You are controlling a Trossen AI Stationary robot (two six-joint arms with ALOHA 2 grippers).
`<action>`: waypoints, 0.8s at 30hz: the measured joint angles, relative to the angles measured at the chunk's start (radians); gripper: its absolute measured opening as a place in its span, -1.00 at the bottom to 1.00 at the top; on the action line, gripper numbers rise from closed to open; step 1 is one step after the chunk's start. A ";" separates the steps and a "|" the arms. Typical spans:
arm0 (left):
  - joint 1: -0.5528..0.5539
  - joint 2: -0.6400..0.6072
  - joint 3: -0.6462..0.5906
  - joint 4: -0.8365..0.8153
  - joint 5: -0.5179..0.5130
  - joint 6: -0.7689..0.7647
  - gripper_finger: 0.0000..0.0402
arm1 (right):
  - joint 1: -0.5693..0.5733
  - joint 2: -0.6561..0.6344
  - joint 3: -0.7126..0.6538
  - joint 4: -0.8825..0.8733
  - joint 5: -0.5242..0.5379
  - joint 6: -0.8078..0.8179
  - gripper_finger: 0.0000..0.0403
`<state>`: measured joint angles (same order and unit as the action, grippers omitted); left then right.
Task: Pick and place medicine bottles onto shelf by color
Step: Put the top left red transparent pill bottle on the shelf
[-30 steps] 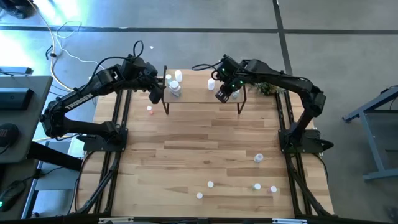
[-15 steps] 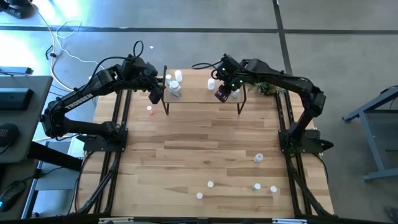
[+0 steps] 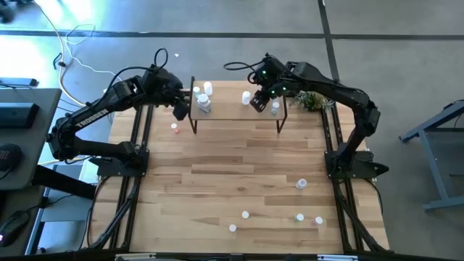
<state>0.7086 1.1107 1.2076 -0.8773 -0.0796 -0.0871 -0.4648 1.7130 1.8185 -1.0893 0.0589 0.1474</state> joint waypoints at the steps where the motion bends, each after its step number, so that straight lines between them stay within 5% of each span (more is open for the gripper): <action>1: 0.000 0.000 0.000 -0.026 -0.017 -0.024 0.04 | -0.002 0.000 0.008 -0.002 0.012 -0.006 -0.26; 16: -0.005 0.000 -0.001 -0.414 -0.014 -0.157 0.13 | -0.066 -0.001 0.095 -0.053 0.094 -0.017 -0.26; 24: -0.049 -0.089 -0.225 -0.318 -0.008 -0.112 0.13 | -0.072 -0.001 0.089 -0.076 0.094 -0.017 -0.26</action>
<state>0.6591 1.0220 0.9823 -1.1957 -0.0876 -0.1992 -0.5369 1.7119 1.9079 -1.1648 0.1524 0.1307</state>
